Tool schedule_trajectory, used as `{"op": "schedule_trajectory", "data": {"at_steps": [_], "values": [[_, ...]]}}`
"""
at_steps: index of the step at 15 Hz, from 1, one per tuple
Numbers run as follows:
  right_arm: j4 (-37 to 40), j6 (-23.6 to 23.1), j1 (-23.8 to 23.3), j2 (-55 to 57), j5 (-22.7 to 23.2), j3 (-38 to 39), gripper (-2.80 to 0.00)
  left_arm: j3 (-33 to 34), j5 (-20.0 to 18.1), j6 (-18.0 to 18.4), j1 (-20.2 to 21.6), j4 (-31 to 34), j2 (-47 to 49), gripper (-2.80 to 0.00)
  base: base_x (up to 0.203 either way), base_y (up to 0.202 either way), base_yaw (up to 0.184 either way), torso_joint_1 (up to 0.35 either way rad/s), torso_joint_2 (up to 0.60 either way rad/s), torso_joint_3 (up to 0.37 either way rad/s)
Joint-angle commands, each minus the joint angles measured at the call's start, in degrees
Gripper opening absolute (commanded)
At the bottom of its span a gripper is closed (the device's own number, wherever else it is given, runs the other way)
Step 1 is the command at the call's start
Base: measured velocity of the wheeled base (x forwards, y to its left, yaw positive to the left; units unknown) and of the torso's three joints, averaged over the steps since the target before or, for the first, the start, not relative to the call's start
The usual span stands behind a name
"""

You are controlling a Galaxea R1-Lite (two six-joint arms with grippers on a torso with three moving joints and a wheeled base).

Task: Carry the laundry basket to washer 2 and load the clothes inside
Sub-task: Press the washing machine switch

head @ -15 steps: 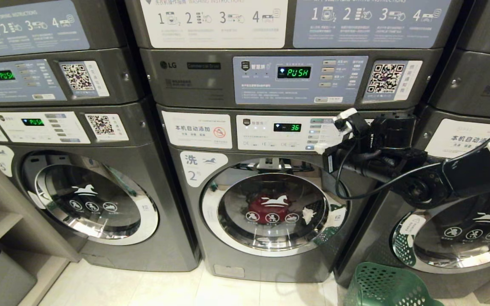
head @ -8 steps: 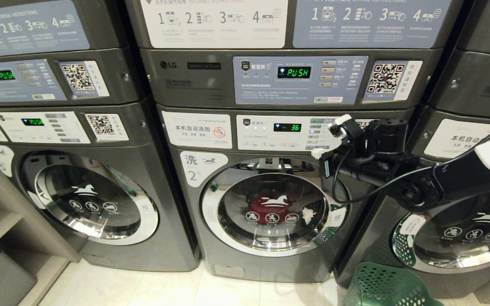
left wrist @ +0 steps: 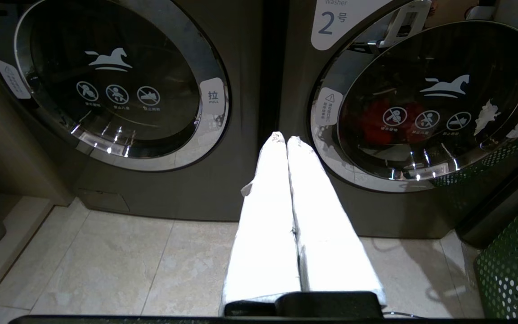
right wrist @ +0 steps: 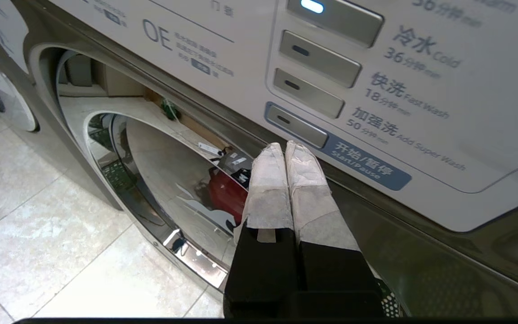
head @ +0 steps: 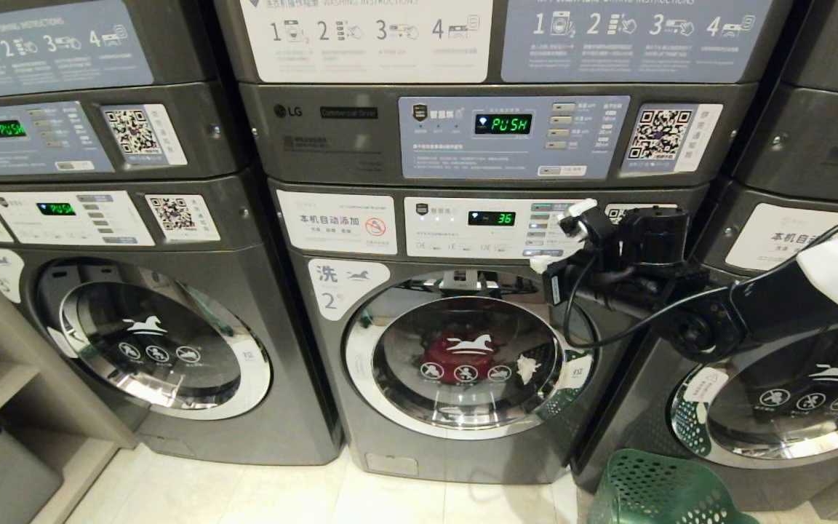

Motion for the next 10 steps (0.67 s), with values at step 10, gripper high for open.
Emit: {"op": "schedule_trajectory", "data": {"at_steps": [10], "values": [[-0.3,-0.2,-0.5,1.2,-0.1,-2.8,-2.8,0.0,0.0,0.0,0.0,-0.1,0.1,-2.8,0.0,0.0,0.0,0.0,0.0,0.0]]}}
